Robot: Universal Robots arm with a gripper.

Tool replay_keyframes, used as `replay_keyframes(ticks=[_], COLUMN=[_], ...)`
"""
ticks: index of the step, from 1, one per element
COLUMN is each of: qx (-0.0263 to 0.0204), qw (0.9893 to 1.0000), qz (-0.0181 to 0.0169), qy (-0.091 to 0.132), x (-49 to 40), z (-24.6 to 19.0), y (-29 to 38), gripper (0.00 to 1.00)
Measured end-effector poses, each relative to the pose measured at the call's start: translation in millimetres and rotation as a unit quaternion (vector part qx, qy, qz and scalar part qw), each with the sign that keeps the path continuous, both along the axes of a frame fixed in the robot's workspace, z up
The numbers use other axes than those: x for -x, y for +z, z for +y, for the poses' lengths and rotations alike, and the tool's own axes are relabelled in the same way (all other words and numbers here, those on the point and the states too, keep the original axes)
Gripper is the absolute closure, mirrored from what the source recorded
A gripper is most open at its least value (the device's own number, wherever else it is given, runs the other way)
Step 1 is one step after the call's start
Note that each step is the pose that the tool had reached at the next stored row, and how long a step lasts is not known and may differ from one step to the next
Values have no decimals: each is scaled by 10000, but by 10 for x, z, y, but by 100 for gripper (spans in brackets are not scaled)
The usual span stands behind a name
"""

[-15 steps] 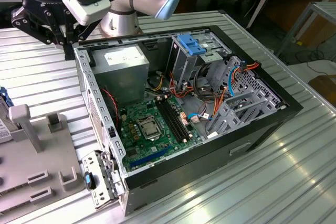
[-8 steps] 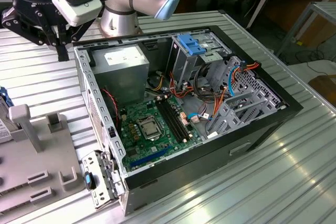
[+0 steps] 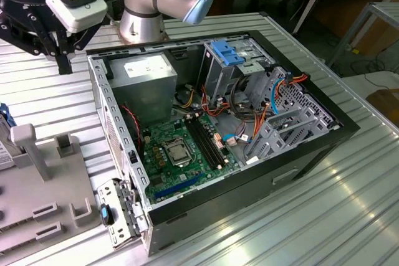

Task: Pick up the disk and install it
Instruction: 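Reach for the disk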

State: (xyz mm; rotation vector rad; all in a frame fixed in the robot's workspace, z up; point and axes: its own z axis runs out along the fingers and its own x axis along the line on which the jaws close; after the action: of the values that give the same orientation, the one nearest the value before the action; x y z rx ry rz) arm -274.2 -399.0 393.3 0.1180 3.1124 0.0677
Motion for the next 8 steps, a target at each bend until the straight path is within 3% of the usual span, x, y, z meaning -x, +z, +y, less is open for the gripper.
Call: replay_keyframes(ticks=[8], qx=[0], qw=[10000], qz=[0], qy=[0], x=[128], z=[0], y=[0], gripper=[89])
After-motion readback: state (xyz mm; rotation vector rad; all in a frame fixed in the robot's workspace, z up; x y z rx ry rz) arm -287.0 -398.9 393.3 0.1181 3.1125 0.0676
